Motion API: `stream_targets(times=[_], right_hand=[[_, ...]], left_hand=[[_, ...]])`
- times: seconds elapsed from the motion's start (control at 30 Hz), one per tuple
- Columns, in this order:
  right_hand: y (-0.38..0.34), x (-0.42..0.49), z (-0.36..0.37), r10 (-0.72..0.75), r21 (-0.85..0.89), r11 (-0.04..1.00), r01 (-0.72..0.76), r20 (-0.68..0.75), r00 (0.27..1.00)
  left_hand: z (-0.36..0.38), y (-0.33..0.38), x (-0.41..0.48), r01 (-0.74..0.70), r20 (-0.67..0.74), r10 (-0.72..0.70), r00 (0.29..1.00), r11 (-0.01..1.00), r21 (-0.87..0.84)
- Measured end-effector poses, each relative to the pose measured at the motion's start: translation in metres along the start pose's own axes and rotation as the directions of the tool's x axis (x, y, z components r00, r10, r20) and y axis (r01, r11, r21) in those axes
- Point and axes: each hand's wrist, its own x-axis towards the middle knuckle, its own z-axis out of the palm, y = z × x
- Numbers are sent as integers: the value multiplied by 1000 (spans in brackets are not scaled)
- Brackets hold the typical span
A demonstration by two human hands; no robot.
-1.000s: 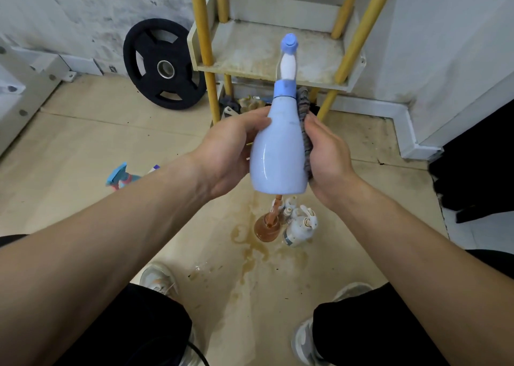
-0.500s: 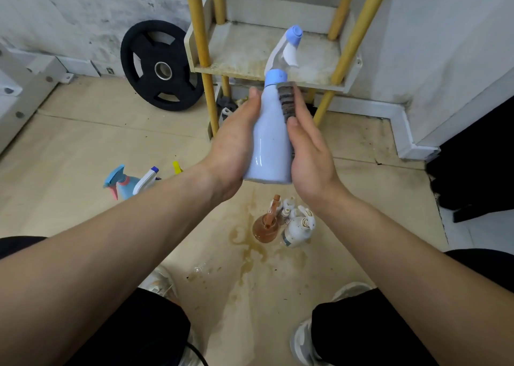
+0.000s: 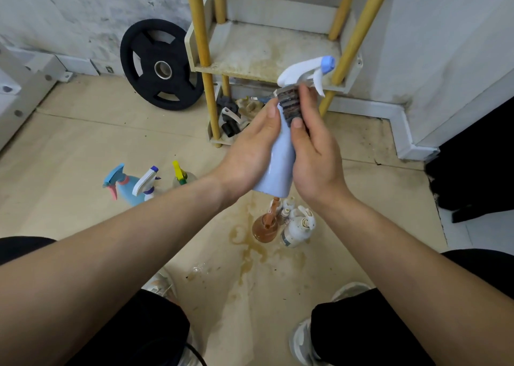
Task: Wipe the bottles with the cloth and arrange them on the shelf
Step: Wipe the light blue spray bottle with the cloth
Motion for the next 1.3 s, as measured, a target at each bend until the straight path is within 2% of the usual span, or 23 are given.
stream_targets(times=[0.13, 0.23, 0.3, 0.37, 0.5, 0.57, 0.67, 0.8, 0.9, 1.1, 1.2, 1.3], right_hand=[[1, -2, 0, -2, -44, 999, 2, 4, 1000], [1, -6, 1, -1, -71, 997, 6, 64, 998], [-1, -13, 4, -7, -70, 997, 14, 105, 994], [-3, -19, 8, -21, -38, 999, 26, 125, 992], [-3, -27, 13, -69, 20, 998, 67, 141, 988], [0, -26, 15, -38, 98, 995, 24, 142, 989], [0, -20, 13, 70, 280, 955, -101, 118, 991], [-7, -15, 8, 284, 490, 820, -296, 100, 954], [-3, -6, 4, 416, 607, 699, -377, 83, 906], [-8, -2, -4, 444, 701, 568, -432, 181, 878], [-9, 0, -6, 439, 668, 604, -435, 176, 881], [-12, 2, -7, 424, 640, 660, -394, 116, 898]], left_hand=[[0, -3, -1, -19, -18, 20, 1000, 997, 76], [-1, -2, 0, 11, -79, -14, 997, 999, -41], [-5, 3, 1, 25, -112, -29, 993, 999, -41], [-9, 4, 5, 52, -155, -67, 986, 994, -96], [-13, 5, 7, 70, -162, -130, 978, 941, -332], [-14, 4, 7, 73, -157, -147, 977, 913, -400], [-17, 10, 5, 154, -168, -257, 952, 872, -464], [-22, 9, 4, 214, -161, -287, 944, 907, -364], [-22, 8, 0, 231, -141, -274, 951, 937, -264], [-19, 5, -5, 160, -56, -182, 982, 945, -285], [-20, 4, -2, 105, -15, -111, 994, 969, -224], [-20, 3, 0, 28, 12, -27, 1000, 998, -64]])
